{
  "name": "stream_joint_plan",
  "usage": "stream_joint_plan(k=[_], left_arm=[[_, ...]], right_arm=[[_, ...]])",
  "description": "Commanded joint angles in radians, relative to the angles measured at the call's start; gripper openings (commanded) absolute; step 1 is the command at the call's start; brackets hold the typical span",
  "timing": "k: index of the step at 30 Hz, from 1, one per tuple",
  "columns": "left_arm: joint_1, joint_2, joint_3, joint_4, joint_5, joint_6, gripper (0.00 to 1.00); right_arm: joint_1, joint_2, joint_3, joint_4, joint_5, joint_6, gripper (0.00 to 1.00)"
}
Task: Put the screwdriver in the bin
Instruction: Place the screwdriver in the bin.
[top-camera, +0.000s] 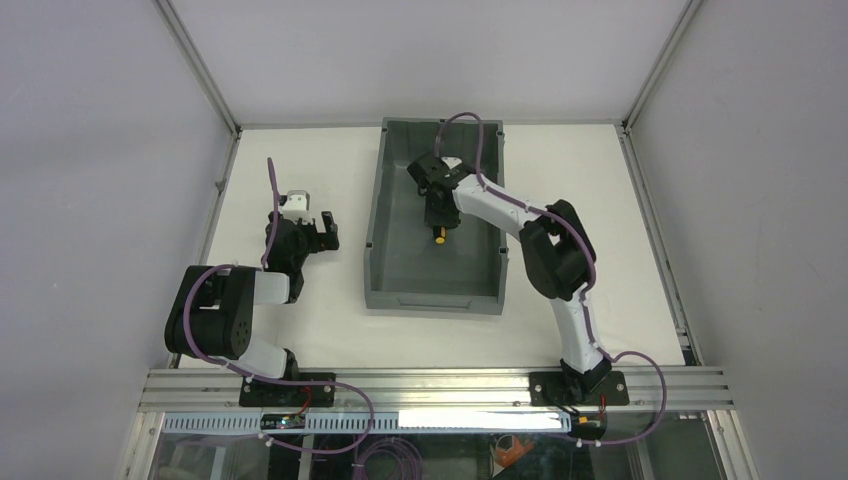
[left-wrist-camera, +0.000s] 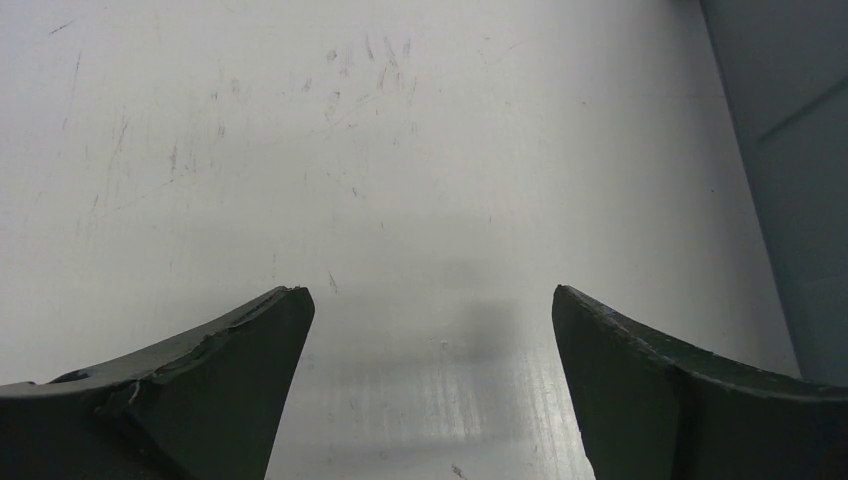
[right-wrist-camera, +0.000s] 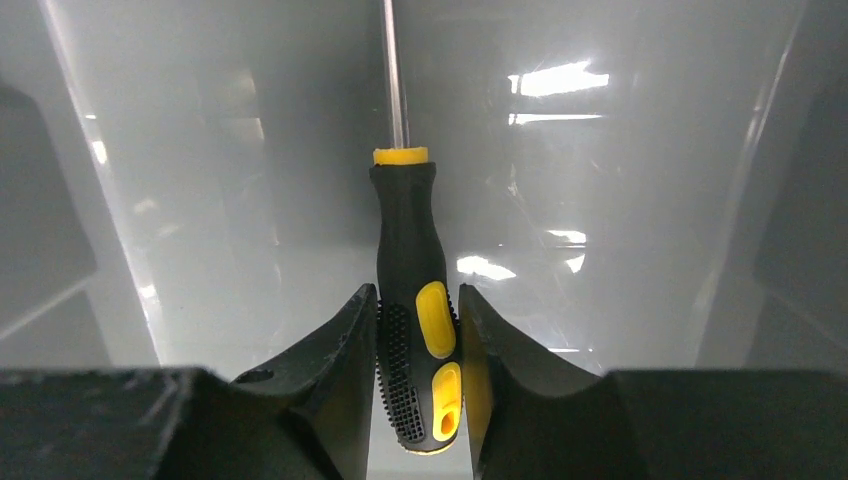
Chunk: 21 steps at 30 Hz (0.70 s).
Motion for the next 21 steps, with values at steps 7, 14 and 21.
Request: stream_joint_plan(k=[7, 14, 21], left_arm=[[0.005, -0.006, 0.017, 0.059, 0.017, 0.023, 0.99], [0.006, -0.006, 0.017, 0.059, 0.017, 0.023, 0.99], [0.005, -0.007, 0.017, 0.059, 0.016, 0.023, 0.99]], right_arm=[[0.015, 0.06, -0.011, 0.071, 0.025, 0.044, 0.0], [0.018, 0.08, -0.016, 0.077, 0.003, 0.048, 0.11], [0.018, 0.067, -0.018, 0.087, 0.001, 0.046, 0.57]])
